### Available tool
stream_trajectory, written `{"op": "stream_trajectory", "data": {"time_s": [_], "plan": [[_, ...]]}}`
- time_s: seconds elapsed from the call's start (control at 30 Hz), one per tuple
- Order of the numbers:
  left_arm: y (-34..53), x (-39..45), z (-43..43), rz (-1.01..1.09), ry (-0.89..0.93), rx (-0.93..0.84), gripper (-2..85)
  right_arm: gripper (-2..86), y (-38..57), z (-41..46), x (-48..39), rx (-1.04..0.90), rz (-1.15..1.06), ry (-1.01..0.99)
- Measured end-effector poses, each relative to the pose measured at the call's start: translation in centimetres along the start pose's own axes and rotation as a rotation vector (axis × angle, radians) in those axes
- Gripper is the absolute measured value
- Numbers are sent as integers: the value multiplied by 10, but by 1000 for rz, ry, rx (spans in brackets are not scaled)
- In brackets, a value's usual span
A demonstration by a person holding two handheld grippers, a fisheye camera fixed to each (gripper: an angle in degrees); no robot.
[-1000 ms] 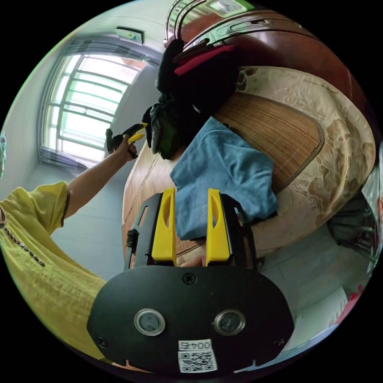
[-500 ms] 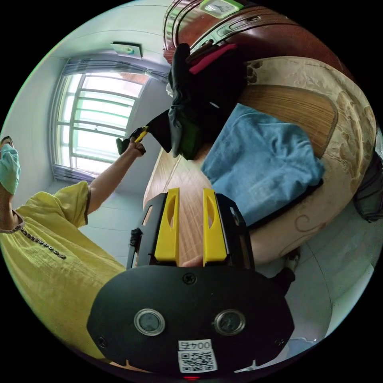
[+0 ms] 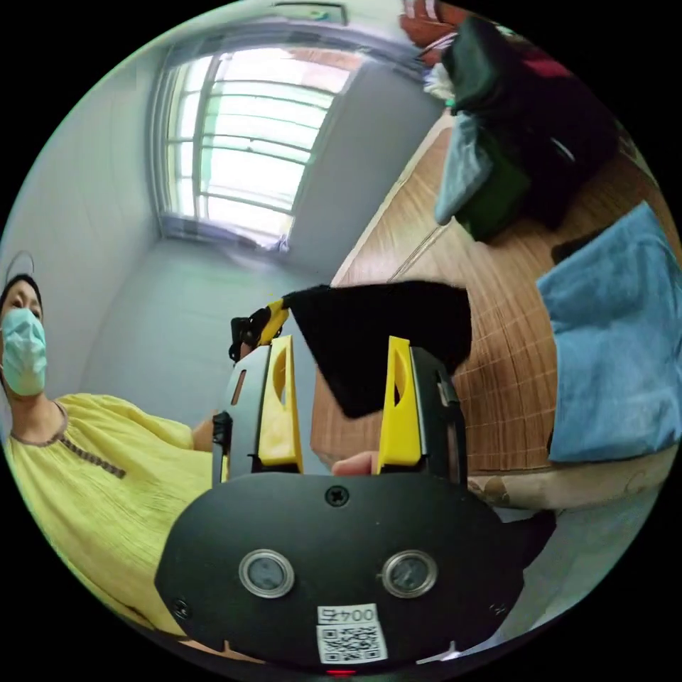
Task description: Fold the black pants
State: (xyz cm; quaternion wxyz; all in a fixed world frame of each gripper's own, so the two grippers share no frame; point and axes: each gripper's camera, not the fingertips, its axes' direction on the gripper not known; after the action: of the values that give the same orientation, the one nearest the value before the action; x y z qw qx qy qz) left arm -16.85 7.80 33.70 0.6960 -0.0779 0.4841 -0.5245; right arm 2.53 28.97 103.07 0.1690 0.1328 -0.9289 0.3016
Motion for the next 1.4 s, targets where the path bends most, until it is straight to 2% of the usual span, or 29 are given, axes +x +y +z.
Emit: {"op": "stream_trajectory", "data": {"time_s": [0.17,0.23,0.37,0.47,0.5,0.57,0.63,0.83,0.9,1.07,1.2,1.3,1.4], "plan": [[66,14,-59,-39,140,17,16,209,41,93,-60,-181,-249,91],[80,34,-93,1,255,61,17,210,72,135,-88,-248,-375,85],[81,63,-133,100,330,70,18,196,113,191,-129,-285,-525,116],[74,92,-151,226,327,17,17,122,137,226,-169,-221,-683,214],[70,102,-158,279,313,6,17,68,142,236,-183,-195,-716,250],[62,113,-168,331,296,19,16,11,142,248,-197,-170,-704,306],[45,119,-181,379,324,40,15,-2,138,254,-209,-100,-696,364],[-1,131,-211,494,358,130,13,-7,117,230,-208,19,-576,133],[-10,131,-211,497,363,132,12,-6,121,231,-200,51,-548,112],[-15,141,-196,527,419,87,9,18,144,253,-189,76,-541,128],[-20,141,-181,499,493,70,8,144,165,236,-180,217,-524,155],[-26,146,-174,499,526,48,8,200,176,226,-175,293,-542,271],[-29,158,-167,527,529,12,8,235,174,245,-175,239,-616,406]]}}
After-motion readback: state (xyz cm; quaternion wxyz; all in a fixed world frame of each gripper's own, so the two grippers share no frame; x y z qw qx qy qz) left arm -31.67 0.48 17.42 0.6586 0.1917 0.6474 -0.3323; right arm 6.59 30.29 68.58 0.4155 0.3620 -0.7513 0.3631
